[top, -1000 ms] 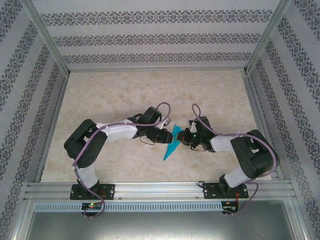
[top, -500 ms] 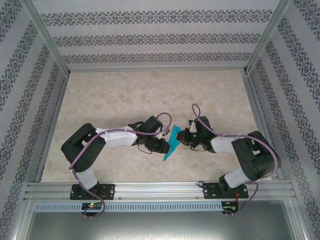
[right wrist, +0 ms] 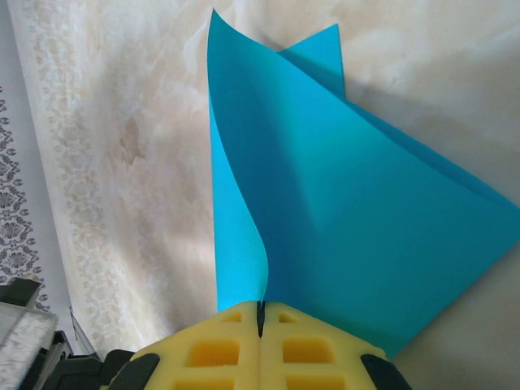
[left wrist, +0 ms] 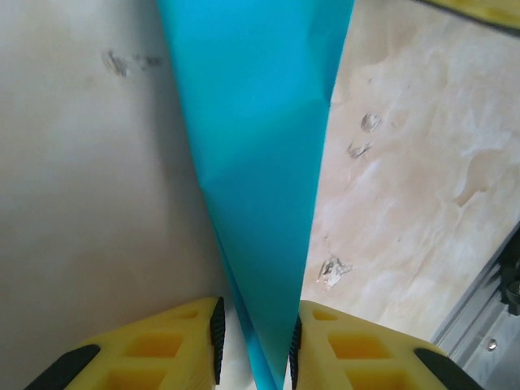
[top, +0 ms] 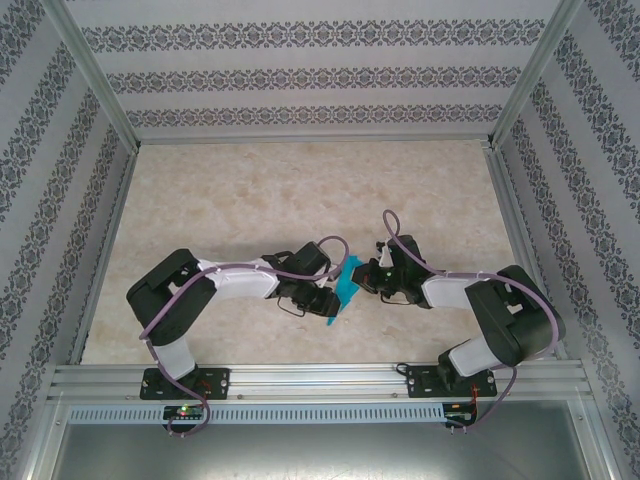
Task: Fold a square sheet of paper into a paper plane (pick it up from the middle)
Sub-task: Fold the wing for the fifth time at the center of the table.
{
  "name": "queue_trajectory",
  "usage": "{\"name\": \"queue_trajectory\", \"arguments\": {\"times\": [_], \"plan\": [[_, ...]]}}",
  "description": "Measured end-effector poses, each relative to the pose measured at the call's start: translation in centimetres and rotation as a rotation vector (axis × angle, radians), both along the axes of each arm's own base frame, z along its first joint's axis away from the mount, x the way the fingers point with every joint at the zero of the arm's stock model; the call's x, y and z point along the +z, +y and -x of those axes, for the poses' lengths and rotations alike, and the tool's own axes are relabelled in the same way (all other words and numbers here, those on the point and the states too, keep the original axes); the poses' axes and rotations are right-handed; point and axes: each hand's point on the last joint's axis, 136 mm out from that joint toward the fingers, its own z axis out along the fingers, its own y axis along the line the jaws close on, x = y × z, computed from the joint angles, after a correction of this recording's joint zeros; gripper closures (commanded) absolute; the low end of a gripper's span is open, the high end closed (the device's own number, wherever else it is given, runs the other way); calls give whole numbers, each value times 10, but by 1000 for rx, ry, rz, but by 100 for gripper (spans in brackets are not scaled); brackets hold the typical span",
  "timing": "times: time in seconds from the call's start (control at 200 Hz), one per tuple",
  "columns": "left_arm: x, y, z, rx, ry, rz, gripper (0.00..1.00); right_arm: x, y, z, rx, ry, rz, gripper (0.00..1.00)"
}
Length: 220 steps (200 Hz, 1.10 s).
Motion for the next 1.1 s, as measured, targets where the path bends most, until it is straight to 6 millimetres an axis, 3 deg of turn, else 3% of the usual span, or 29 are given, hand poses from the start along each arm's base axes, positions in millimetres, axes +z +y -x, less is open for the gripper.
{"name": "queue_trajectory", "arguments": {"times": [0.425, 0.744, 1.099], "plan": [[-4, 2, 1, -5, -106, -132, 80, 5, 4, 3, 12, -13, -3, 100], [-8, 4, -1, -10, -154, -228, 81, 19, 6, 7, 20, -45, -4, 100], [-8, 4, -1, -28, -195, -300, 84, 21, -8, 28, -1, -26, 49, 100]]}}
